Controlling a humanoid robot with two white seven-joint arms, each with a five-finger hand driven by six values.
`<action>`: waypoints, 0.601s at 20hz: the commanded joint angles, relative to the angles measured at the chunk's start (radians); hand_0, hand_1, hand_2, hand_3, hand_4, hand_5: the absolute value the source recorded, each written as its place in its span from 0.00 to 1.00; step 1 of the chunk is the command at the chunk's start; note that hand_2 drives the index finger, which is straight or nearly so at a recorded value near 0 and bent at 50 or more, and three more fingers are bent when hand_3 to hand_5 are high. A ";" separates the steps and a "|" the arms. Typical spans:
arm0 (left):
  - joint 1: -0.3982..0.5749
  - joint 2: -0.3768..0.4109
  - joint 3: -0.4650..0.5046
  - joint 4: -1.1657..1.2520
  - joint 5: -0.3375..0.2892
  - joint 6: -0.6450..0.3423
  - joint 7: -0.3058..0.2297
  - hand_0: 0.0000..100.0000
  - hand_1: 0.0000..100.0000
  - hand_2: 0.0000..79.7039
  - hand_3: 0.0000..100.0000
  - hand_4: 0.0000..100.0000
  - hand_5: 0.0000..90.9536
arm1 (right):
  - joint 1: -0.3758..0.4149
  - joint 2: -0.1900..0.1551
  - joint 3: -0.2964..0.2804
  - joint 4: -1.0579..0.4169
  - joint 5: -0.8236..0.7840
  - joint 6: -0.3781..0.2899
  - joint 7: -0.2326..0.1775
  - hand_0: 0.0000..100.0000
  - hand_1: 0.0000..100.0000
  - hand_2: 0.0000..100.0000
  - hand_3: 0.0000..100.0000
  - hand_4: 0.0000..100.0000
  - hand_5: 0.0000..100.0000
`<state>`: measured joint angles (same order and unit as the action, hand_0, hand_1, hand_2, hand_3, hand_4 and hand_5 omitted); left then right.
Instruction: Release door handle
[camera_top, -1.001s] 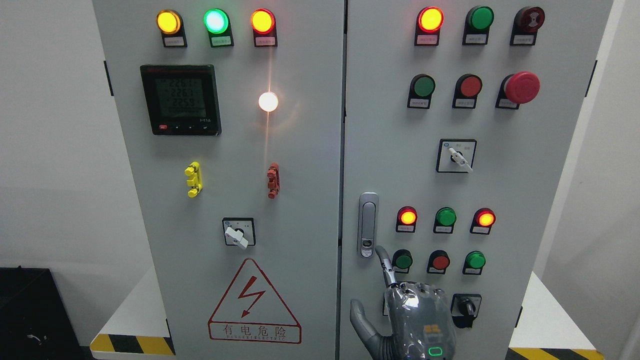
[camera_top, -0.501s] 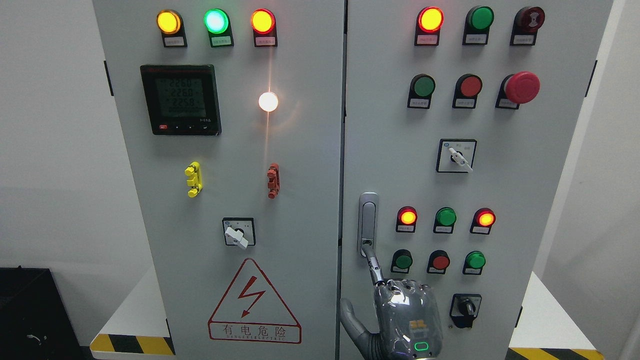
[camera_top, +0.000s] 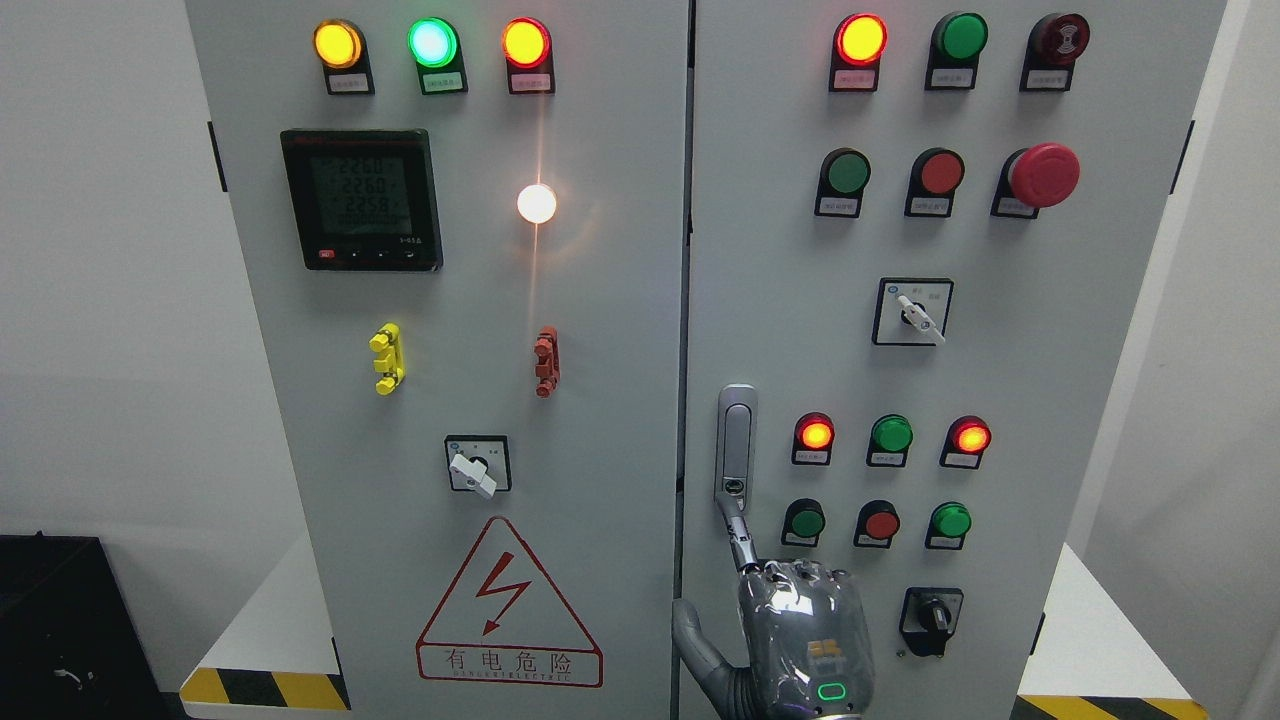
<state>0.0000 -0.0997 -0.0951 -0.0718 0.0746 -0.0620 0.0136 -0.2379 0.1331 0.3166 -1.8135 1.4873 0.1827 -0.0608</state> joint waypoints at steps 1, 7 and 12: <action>0.017 0.000 0.000 0.000 0.001 -0.001 0.000 0.12 0.56 0.00 0.00 0.00 0.00 | -0.011 0.000 0.002 0.013 0.002 0.003 -0.007 0.44 0.25 0.00 0.99 0.99 1.00; 0.017 0.000 0.000 0.000 0.001 -0.001 0.000 0.12 0.56 0.00 0.00 0.00 0.00 | -0.015 0.000 0.001 0.019 0.002 0.011 -0.007 0.44 0.25 0.00 0.99 0.99 1.00; 0.017 0.000 0.000 0.000 -0.001 -0.001 0.000 0.12 0.56 0.00 0.00 0.00 0.00 | -0.020 0.000 -0.002 0.022 0.002 0.014 -0.007 0.44 0.25 0.00 0.99 0.99 1.00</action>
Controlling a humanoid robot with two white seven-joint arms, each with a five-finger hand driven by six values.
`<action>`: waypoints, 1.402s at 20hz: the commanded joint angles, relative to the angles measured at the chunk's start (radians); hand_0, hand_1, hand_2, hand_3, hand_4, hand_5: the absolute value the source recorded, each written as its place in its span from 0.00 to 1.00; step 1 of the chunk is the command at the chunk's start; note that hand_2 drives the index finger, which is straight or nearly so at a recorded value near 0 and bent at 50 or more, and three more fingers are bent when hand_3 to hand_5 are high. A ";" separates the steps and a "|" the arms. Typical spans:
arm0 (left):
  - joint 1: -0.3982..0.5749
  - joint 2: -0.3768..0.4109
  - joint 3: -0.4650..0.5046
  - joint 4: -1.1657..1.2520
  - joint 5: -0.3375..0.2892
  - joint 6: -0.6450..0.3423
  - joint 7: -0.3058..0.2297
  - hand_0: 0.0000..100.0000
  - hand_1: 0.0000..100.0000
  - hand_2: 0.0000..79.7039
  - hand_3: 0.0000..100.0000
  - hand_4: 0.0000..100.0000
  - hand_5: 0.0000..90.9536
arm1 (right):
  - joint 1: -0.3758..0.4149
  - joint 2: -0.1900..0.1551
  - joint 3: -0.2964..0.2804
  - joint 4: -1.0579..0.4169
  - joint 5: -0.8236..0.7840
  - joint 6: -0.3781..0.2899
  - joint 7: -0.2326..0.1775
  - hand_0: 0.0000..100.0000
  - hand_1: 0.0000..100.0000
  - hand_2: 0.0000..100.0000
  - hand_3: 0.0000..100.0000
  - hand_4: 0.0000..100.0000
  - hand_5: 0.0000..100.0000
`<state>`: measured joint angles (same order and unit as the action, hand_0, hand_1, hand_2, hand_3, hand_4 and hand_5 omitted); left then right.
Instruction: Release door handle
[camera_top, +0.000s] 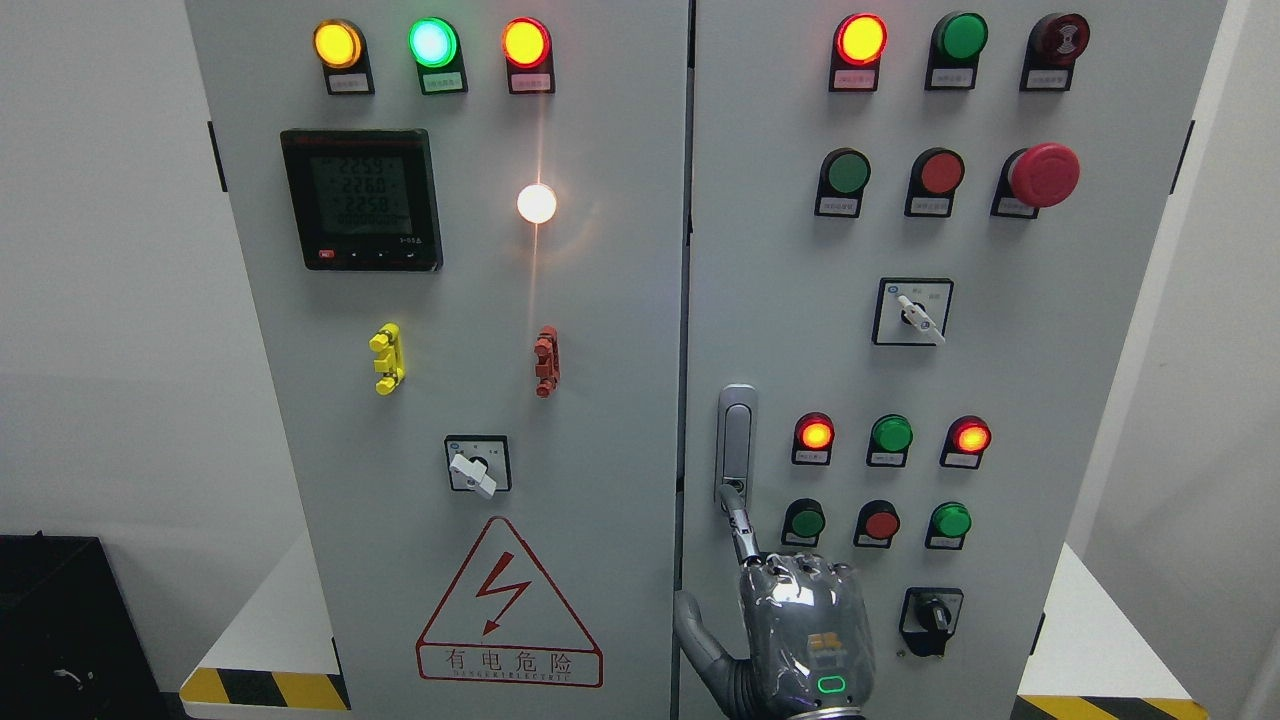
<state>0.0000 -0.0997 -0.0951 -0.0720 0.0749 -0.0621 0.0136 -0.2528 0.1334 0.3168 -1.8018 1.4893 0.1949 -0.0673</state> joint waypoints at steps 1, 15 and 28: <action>0.017 -0.001 0.000 0.000 0.000 -0.001 0.000 0.12 0.56 0.00 0.00 0.00 0.00 | -0.005 0.000 -0.002 0.010 0.000 0.001 0.000 0.44 0.25 0.00 0.99 0.99 1.00; 0.017 0.000 0.000 0.000 -0.001 -0.001 0.000 0.12 0.56 0.00 0.00 0.00 0.00 | -0.013 0.000 -0.004 0.022 0.000 0.024 0.001 0.44 0.25 0.01 0.98 0.99 1.00; 0.017 0.000 0.000 0.000 -0.001 -0.001 0.000 0.12 0.56 0.00 0.00 0.00 0.00 | -0.020 0.000 -0.004 0.039 0.000 0.024 0.003 0.45 0.24 0.02 0.99 0.99 1.00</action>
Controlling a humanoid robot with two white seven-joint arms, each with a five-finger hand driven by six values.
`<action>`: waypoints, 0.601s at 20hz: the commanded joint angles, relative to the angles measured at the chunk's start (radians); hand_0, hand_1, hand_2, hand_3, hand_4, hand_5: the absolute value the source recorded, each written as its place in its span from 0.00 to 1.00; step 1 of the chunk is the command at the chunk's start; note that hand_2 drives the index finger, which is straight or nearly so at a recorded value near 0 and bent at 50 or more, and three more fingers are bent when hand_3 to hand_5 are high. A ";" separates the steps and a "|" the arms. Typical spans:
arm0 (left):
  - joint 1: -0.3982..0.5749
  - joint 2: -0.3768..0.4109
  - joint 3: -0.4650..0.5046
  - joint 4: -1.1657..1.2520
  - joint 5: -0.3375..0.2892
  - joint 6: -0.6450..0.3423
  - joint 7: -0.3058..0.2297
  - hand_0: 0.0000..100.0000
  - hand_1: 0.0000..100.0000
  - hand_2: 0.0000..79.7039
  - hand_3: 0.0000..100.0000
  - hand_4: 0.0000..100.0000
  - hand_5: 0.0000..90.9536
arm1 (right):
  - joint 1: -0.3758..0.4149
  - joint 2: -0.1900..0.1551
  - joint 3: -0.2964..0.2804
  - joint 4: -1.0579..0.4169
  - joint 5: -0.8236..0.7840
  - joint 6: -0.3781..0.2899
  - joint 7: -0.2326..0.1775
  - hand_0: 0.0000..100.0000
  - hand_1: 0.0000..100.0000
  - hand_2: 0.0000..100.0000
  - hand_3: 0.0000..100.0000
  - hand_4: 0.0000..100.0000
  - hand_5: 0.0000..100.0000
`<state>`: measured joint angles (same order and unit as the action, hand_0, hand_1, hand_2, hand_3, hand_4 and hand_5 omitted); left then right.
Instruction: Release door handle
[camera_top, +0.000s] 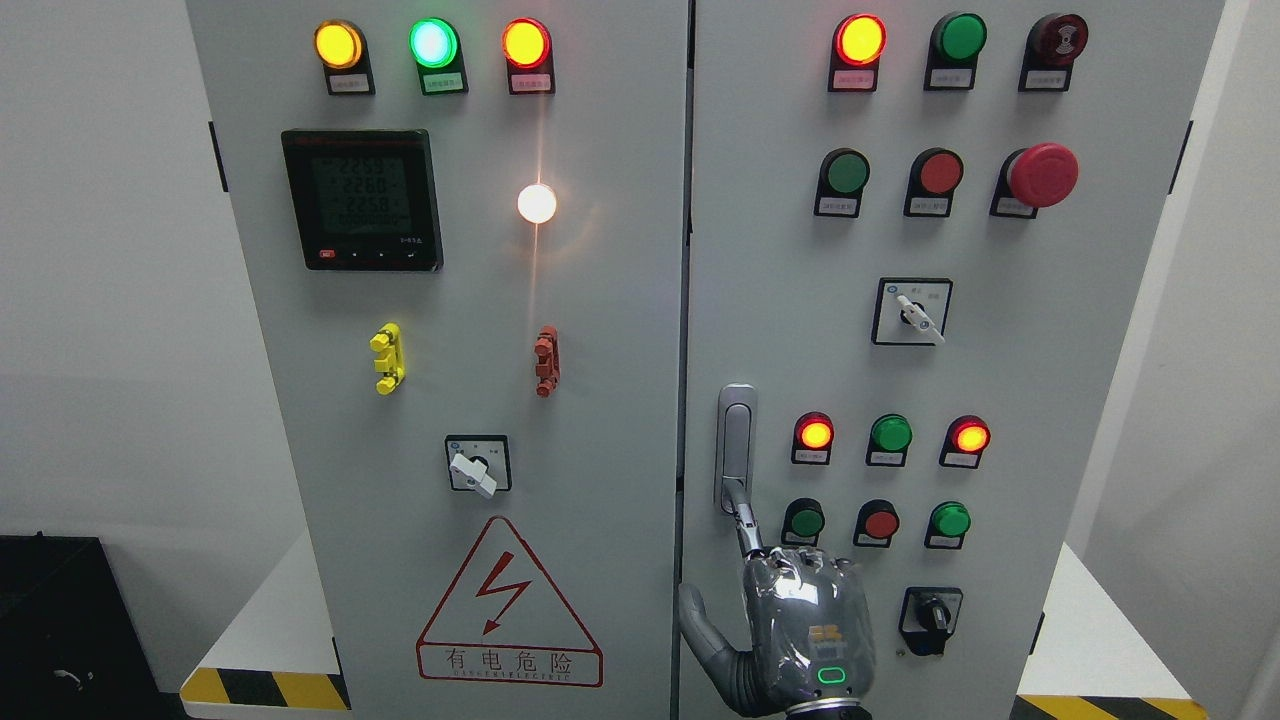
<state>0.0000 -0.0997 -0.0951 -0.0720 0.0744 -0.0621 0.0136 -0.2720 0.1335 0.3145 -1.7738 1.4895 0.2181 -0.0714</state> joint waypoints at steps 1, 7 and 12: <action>0.017 0.000 0.000 0.001 0.001 -0.001 0.000 0.12 0.56 0.00 0.00 0.00 0.00 | -0.001 0.000 -0.002 0.011 0.000 0.001 0.007 0.45 0.24 0.02 0.99 0.99 1.00; 0.017 0.000 0.000 0.001 -0.001 -0.001 0.000 0.12 0.56 0.00 0.00 0.00 0.00 | -0.001 0.000 -0.008 0.011 0.000 0.001 0.007 0.45 0.24 0.02 0.99 0.99 1.00; 0.017 0.000 0.000 0.000 0.001 -0.001 0.000 0.12 0.56 0.00 0.00 0.00 0.00 | -0.001 0.000 -0.014 0.019 0.000 0.001 0.009 0.45 0.24 0.02 0.99 0.99 1.00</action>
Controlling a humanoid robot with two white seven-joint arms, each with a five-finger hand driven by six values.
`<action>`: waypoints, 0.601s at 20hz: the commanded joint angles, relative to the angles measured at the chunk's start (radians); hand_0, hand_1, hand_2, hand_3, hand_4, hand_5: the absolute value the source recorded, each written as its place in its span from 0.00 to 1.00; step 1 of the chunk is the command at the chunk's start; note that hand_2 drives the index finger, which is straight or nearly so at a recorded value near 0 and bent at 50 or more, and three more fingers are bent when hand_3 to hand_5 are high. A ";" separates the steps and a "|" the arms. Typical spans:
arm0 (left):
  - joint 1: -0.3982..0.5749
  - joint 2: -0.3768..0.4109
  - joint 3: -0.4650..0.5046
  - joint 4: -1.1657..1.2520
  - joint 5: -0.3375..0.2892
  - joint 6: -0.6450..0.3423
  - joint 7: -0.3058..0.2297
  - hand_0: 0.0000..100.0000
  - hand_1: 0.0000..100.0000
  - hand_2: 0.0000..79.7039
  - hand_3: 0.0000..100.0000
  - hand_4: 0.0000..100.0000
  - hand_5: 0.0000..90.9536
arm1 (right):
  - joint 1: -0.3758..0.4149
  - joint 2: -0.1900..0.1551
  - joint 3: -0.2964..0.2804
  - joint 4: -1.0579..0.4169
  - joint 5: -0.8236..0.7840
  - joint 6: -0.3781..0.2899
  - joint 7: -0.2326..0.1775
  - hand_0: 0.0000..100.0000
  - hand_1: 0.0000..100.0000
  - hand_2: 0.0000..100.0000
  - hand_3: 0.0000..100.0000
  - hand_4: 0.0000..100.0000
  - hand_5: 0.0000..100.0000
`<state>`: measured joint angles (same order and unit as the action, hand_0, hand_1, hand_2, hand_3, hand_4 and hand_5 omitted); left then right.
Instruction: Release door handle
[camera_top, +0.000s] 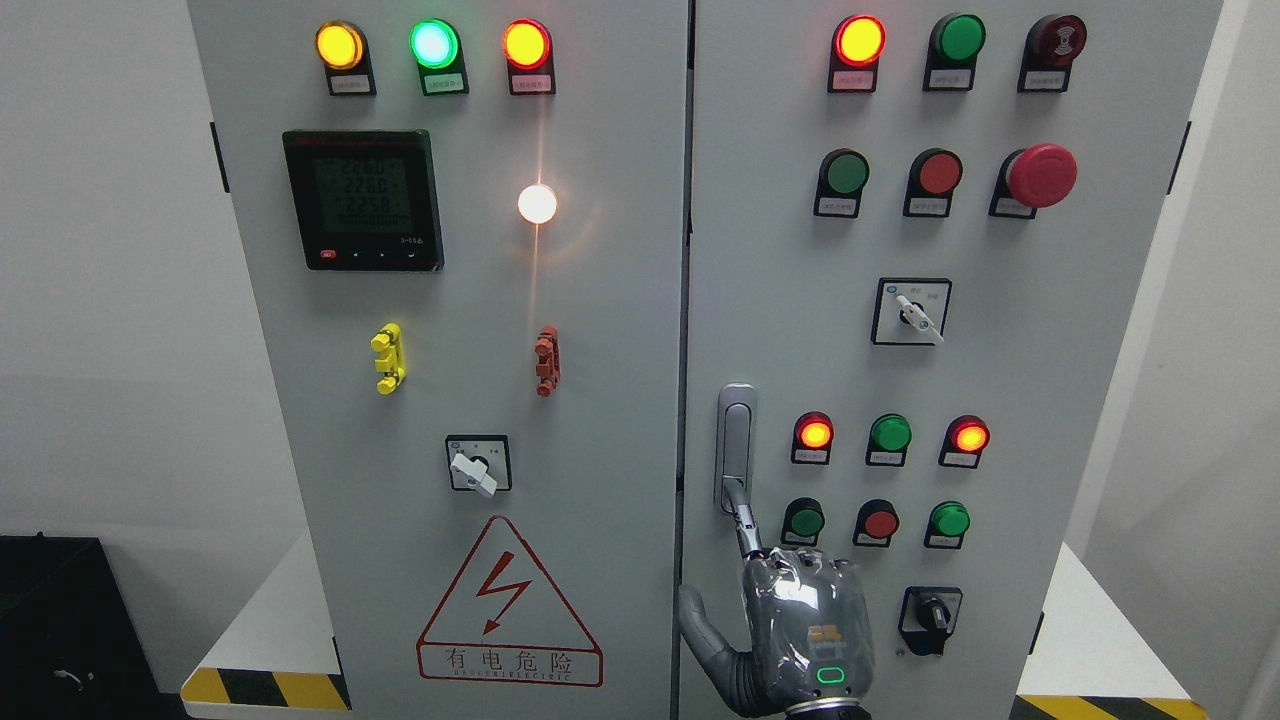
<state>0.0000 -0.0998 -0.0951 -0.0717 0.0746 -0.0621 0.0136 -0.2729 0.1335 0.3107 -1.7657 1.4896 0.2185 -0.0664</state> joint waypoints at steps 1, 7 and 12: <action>0.017 0.000 0.000 0.000 0.001 -0.001 0.000 0.12 0.56 0.00 0.00 0.00 0.00 | 0.000 0.000 -0.012 0.011 0.000 0.001 0.003 0.45 0.24 0.02 0.99 0.99 1.00; 0.017 0.000 0.000 0.000 -0.001 -0.001 0.000 0.12 0.56 0.00 0.00 0.00 0.00 | 0.000 0.000 -0.012 0.012 -0.002 0.001 0.005 0.45 0.24 0.02 0.99 0.99 1.00; 0.017 0.000 0.000 0.001 0.001 -0.001 0.000 0.12 0.56 0.00 0.00 0.00 0.00 | 0.000 0.000 -0.013 0.022 -0.002 0.001 0.007 0.45 0.24 0.03 1.00 0.99 1.00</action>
<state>0.0000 -0.0998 -0.0951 -0.0717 0.0747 -0.0620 0.0136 -0.2731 0.1336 0.3044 -1.7618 1.4885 0.2177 -0.0620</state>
